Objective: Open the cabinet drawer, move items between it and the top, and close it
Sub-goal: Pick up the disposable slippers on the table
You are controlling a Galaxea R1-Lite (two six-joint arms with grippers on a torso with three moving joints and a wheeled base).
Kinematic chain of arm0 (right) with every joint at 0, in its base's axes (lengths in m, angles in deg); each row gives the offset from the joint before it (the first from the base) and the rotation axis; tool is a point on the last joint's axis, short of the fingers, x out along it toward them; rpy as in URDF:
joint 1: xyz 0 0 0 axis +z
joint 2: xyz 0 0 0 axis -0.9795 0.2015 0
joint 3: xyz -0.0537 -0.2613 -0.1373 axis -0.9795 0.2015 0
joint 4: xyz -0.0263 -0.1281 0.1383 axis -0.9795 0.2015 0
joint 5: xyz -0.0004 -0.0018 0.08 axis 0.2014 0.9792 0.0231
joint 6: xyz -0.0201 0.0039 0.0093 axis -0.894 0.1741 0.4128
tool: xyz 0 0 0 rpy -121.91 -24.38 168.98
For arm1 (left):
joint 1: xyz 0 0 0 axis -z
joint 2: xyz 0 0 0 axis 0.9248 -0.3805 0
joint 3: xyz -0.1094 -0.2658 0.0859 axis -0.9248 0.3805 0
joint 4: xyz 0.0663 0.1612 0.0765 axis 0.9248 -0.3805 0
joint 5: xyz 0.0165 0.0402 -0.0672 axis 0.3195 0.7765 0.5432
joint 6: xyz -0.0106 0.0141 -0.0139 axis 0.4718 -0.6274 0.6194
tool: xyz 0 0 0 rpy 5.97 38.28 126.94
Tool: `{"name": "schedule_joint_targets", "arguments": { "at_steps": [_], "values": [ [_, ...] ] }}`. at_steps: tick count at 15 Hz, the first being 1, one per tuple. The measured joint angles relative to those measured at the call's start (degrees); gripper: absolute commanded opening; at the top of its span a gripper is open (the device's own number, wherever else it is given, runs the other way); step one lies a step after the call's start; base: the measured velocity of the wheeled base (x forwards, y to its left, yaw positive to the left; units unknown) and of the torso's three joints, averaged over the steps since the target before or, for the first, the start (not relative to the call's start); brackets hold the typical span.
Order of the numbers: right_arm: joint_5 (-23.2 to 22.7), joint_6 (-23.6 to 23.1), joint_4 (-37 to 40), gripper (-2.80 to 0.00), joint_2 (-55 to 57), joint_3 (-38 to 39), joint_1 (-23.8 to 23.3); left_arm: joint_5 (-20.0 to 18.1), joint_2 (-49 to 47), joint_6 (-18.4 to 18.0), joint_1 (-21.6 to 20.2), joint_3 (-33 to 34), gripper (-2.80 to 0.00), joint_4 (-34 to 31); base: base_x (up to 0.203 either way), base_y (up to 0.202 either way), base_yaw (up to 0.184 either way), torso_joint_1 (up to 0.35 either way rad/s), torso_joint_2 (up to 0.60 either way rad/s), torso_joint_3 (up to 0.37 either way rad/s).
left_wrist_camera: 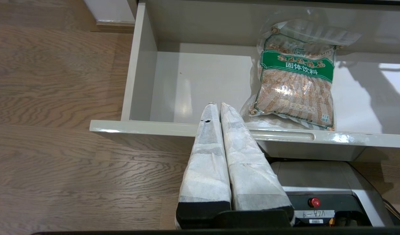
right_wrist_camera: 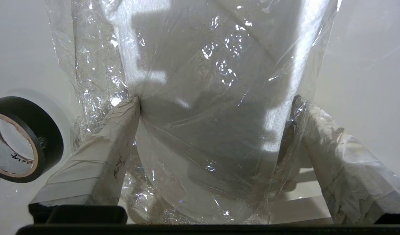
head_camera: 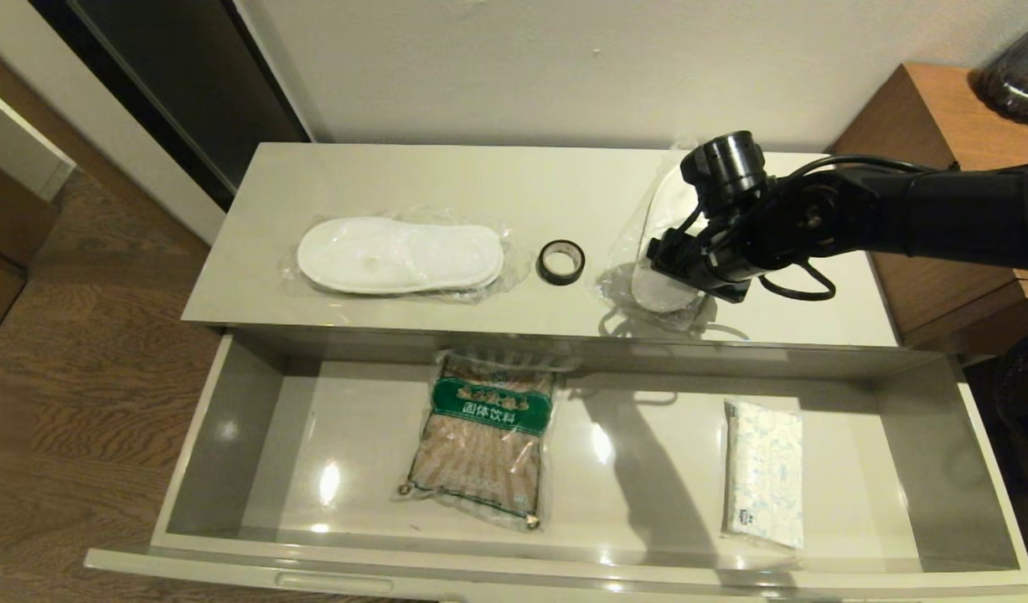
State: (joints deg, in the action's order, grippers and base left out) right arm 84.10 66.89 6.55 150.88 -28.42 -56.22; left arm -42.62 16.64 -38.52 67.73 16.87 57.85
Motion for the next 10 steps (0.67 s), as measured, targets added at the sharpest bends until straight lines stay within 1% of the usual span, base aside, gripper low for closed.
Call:
{"name": "schedule_joint_targets", "arguments": {
  "at_steps": [1, 4, 8, 10],
  "values": [
    [0.0, 0.0, 0.1, -2.8, 0.1, 0.0, 0.0, 0.0, 0.0, 0.0, 0.0, 0.0, -2.8, 0.0, 0.0, 0.0, 0.0, 0.0, 0.0, 0.0],
    [1.2, 0.1, 0.7, -2.8, 0.1, 0.1, 0.0, 0.0, 0.0, 0.0, 0.0, 0.0, -2.8, 0.0, 0.0, 0.0, 0.0, 0.0, 0.0, 0.0],
    [1.3, 0.2, 2.1, -2.8, -0.5, 0.1, 0.0, 0.0, 0.0, 0.0, 0.0, 0.0, -2.8, 0.0, 0.0, 0.0, 0.0, 0.0, 0.0, 0.0],
    [1.3, 0.6, 4.0, -2.8, -1.2, 0.1, 0.0, 0.0, 0.0, 0.0, 0.0, 0.0, -2.8, 0.0, 0.0, 0.0, 0.0, 0.0, 0.0, 0.0]
  ]
}}
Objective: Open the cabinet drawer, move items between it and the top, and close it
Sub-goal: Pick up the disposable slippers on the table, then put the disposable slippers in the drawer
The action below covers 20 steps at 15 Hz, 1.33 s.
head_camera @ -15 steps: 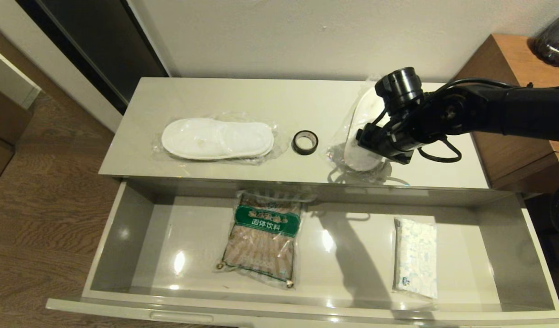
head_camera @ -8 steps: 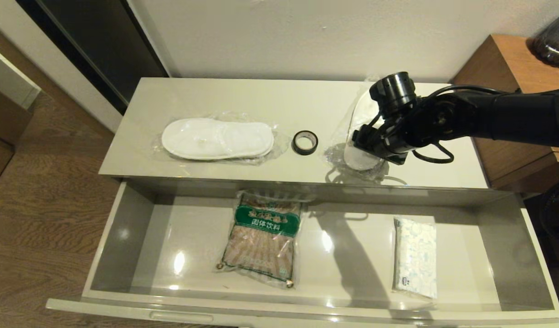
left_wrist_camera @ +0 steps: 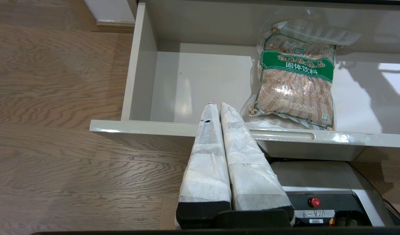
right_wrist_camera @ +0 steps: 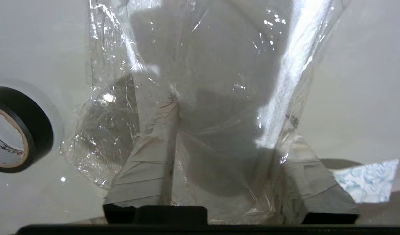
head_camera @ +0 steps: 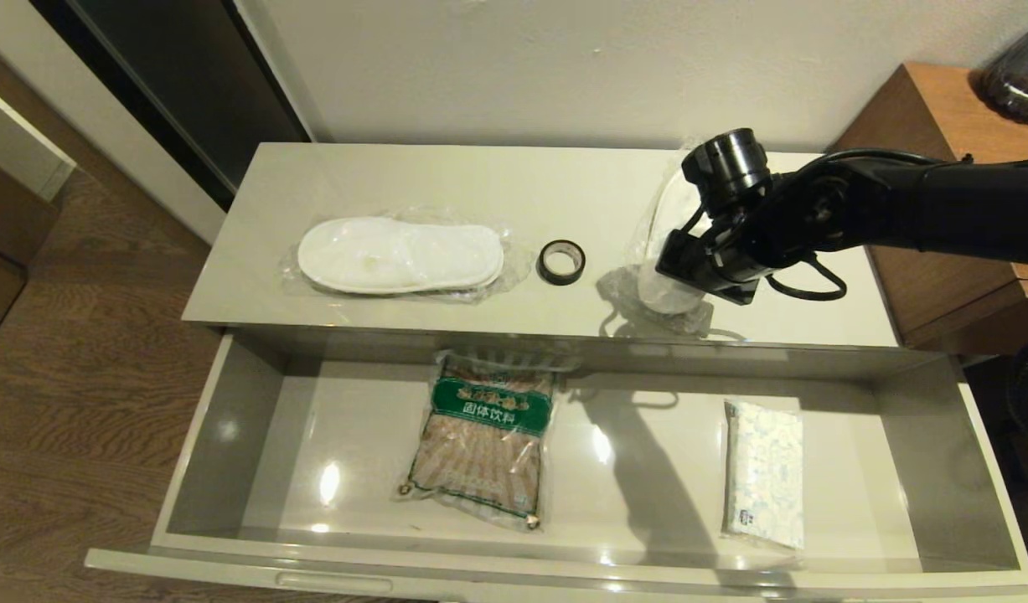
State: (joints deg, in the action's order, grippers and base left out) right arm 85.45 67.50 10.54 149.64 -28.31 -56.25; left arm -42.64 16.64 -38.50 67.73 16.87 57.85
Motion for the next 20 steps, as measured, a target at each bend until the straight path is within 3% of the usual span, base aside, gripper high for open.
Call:
{"name": "schedule_joint_targets", "arguments": {
  "at_steps": [8, 16, 20],
  "values": [
    [0.0, -0.2, 7.2, -2.8, -8.3, 3.1, -0.1, 0.0, 0.0, 0.0, 0.0, 0.0, -2.8, 0.0, 0.0, 0.0, 0.0, 0.0, 0.0, 0.0],
    [-0.3, -3.2, 14.8, -2.8, -26.9, 19.5, 0.0, 0.0, 0.0, 0.0, 0.0, 0.0, -2.8, 0.0, 0.0, 0.0, 0.0, 0.0, 0.0, 0.0],
    [-0.4, -3.6, 22.7, -2.8, -37.6, 27.2, 1.4, 0.0, 0.0, 0.0, 0.0, 0.0, -2.8, 0.0, 0.0, 0.0, 0.0, 0.0, 0.0, 0.0]
  ]
}}
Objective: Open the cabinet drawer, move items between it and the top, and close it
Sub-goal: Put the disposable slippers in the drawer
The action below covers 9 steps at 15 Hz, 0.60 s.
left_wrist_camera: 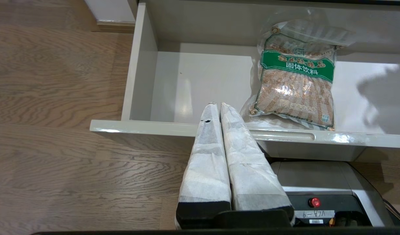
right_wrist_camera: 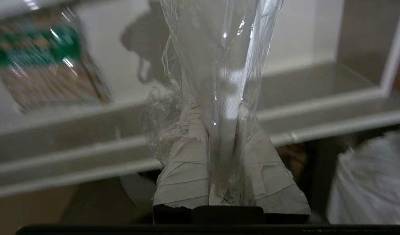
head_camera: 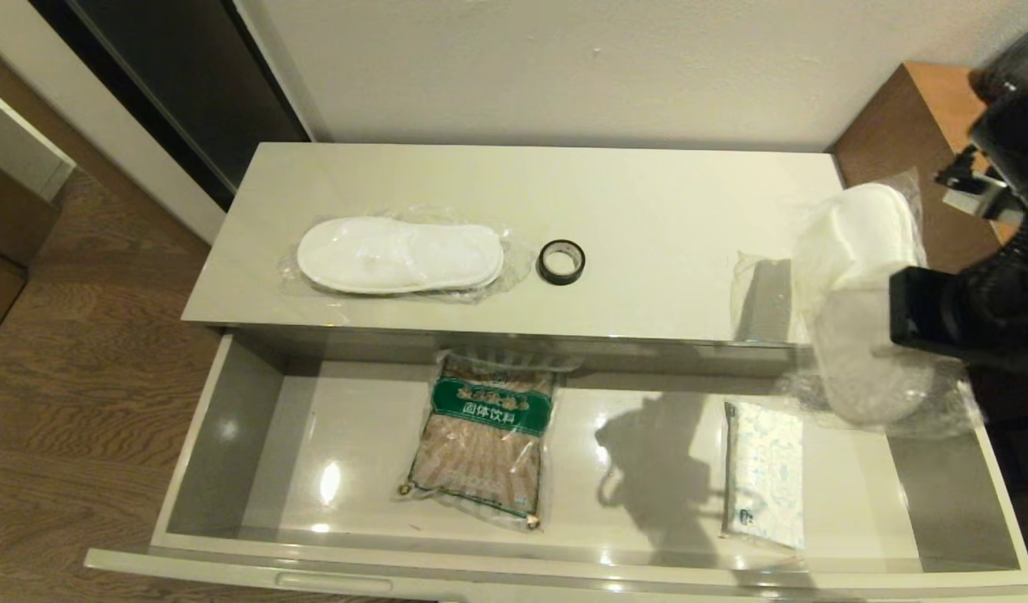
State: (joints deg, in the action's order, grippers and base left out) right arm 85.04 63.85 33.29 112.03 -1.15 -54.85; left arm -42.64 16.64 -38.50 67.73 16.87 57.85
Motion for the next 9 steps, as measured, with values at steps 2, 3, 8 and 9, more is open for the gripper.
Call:
{"name": "schedule_joint_targets", "arguments": {
  "at_steps": [2, 3, 8, 9],
  "values": [
    [0.0, 0.9, 3.2, -2.8, -3.8, 4.5, 0.3, 0.0, 0.0, 0.0, 0.0, 0.0, -2.8, 0.0, 0.0, 0.0, 0.0, 0.0, 0.0, 0.0],
    [-0.1, 2.6, 3.4, -2.8, -5.0, 6.8, 0.5, 0.0, 0.0, 0.0, 0.0, 0.0, -2.8, 0.0, 0.0, 0.0, 0.0, 0.0, 0.0, 0.0],
    [0.6, 23.3, 2.8, -2.8, -2.7, 10.1, 0.3, 0.0, 0.0, 0.0, 0.0, 0.0, -2.8, 0.0, 0.0, 0.0, 0.0, 0.0, 0.0, 0.0],
    [0.7, 27.4, 2.7, -2.8, -1.4, 10.0, -0.2, 0.0, 0.0, 0.0, 0.0, 0.0, -2.8, 0.0, 0.0, 0.0, 0.0, 0.0, 0.0, 0.0]
  ]
}}
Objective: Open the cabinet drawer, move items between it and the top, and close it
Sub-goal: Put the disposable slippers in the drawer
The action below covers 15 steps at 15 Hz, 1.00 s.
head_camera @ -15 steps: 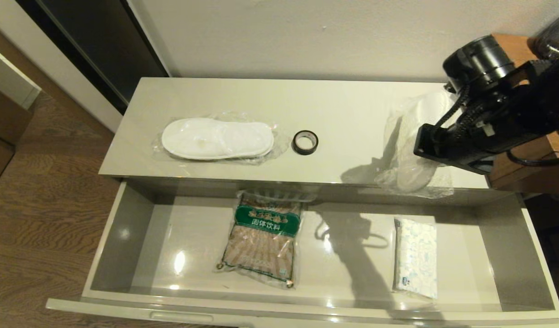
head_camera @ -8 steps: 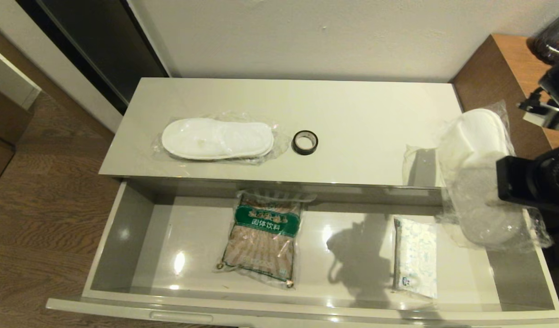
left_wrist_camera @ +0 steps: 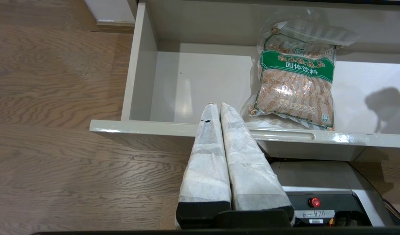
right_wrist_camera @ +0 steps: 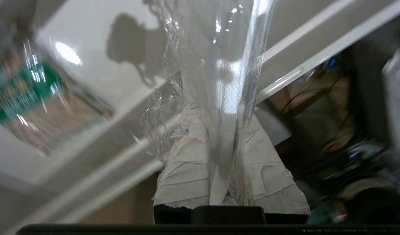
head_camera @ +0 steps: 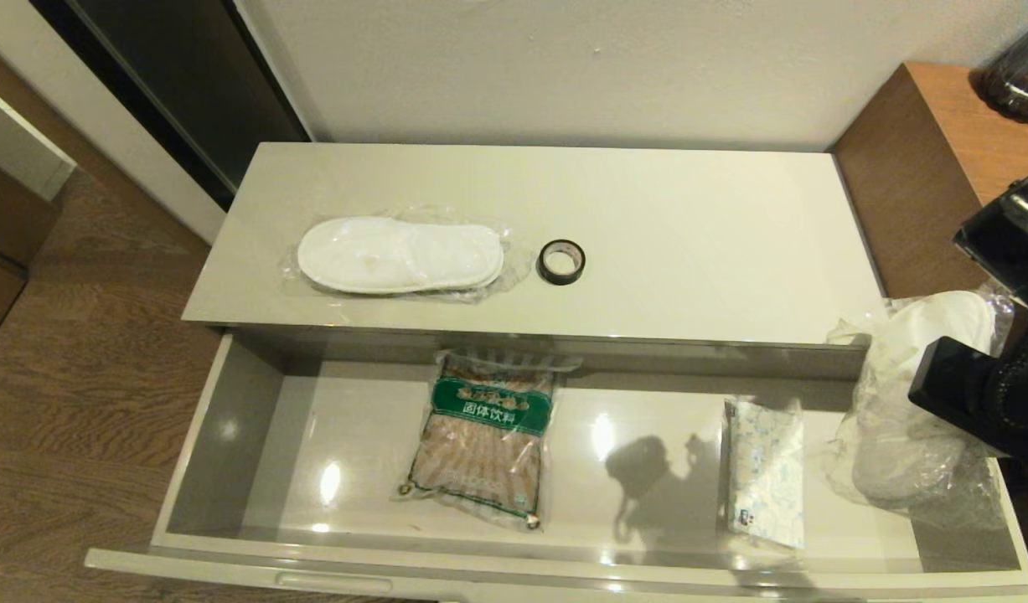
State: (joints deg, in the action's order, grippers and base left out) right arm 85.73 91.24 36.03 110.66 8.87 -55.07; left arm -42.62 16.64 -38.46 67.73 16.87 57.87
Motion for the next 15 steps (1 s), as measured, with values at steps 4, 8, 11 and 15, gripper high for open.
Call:
{"name": "schedule_joint_targets", "arguments": {
  "at_steps": [4, 8, 11, 15],
  "values": [
    [0.2, 3.1, -1.7, -2.8, 5.2, 1.8, -2.8, 0.0, 0.0, 0.0, 0.0, 0.0, -2.8, 0.0, 0.0, 0.0, 0.0, 0.0, 0.0, 0.0],
    [0.1, 3.8, -3.9, -2.8, 8.7, 3.2, -4.5, 0.0, 0.0, 0.0, 0.0, 0.0, -2.8, 0.0, 0.0, 0.0, 0.0, 0.0, 0.0, 0.0],
    [0.2, 3.4, -3.3, -2.8, 7.7, 4.4, -4.4, 0.0, 0.0, 0.0, 0.0, 0.0, -2.8, 0.0, 0.0, 0.0, 0.0, 0.0, 0.0, 0.0],
    [0.1, 2.2, -2.8, -2.8, 2.9, 9.1, -3.3, 0.0, 0.0, 0.0, 0.0, 0.0, -2.8, 0.0, 0.0, 0.0, 0.0, 0.0, 0.0, 0.0]
  ]
}}
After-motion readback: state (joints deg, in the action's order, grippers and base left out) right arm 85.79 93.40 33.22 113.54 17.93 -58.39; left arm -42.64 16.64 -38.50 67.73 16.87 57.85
